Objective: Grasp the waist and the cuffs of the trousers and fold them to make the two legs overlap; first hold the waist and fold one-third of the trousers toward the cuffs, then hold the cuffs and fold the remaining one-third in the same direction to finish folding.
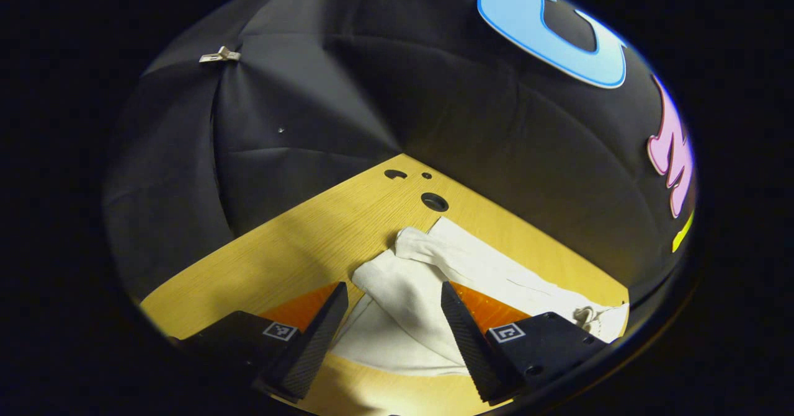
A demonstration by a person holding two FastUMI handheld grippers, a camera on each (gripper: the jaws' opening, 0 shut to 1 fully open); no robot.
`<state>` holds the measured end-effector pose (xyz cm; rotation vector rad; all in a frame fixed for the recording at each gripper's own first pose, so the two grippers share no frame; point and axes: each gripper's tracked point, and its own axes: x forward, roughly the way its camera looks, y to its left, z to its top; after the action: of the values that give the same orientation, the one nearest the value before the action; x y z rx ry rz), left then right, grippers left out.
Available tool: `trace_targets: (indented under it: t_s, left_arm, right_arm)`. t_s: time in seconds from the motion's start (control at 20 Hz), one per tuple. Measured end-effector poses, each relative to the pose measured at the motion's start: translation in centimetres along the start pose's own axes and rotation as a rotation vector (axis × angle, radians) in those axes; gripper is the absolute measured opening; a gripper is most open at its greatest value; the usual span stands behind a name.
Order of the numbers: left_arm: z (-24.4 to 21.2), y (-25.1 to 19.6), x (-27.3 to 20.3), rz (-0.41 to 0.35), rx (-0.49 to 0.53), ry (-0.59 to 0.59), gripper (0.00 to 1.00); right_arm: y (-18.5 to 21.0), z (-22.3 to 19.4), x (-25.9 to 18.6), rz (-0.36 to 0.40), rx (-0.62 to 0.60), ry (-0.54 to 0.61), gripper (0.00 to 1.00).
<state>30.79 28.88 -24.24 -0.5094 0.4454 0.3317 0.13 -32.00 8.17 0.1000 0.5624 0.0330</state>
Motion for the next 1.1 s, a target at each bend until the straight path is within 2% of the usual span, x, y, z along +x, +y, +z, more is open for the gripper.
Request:
trace_targets:
  t_s: [0.05,0.15,0.2,0.3,0.35,0.4,0.45,0.6,0.7,0.95,1.1]
  left_arm:
    - [-0.6,0.1,0.8,0.021,0.018,0.028,0.91]
    - [-1.8,0.1,1.6,0.072,0.095,0.045,0.98]
    - [-1.8,-0.3,1.8,0.084,0.143,0.05,0.94]
    - [-2.8,-0.5,2.4,0.135,0.281,0.08,0.99]
    - [-2.7,-1.2,2.6,0.128,0.312,0.062,0.99]
    - [-3.2,-1.7,3.0,0.117,0.298,0.071,1.0]
    - [-3.0,-1.8,2.8,0.12,0.272,0.06,0.85]
    - [-3.1,-1.6,2.6,0.113,0.28,0.074,0.83]
    - [-3.2,-2.2,2.8,0.081,0.307,0.094,0.76]
    - [-4.0,-3.0,2.4,0.05,0.273,0.105,0.34]
    - [-4.2,-3.3,2.0,0.038,0.301,0.091,0.19]
  right_arm:
    - [-0.7,-0.4,-0.9,-0.008,0.01,0.006,0.99]
    - [-2.1,-1.3,-2.3,-0.029,0.031,0.017,0.99]
    - [-2.6,-1.9,-2.8,-0.039,0.032,0.027,0.98]
    - [-3.8,-2.9,-2.9,-0.062,0.025,0.06,0.98]
    - [-4.2,-2.8,-2.9,-0.069,0.027,0.066,0.99]
    - [-4.3,-2.4,-3.0,-0.074,0.034,0.057,0.99]
    - [-4.3,-1.8,-3.2,-0.073,0.044,0.04,0.99]
    - [-4.3,-0.8,-3.2,-0.07,0.04,0.009,0.99]
    - [-5.0,-0.2,-3.5,-0.08,0.041,-0.003,0.98]
    - [-5.3,-0.1,-3.9,-0.086,0.08,-0.01,0.99]
    - [-5.5,-0.4,-4.3,-0.091,0.074,-0.017,0.99]
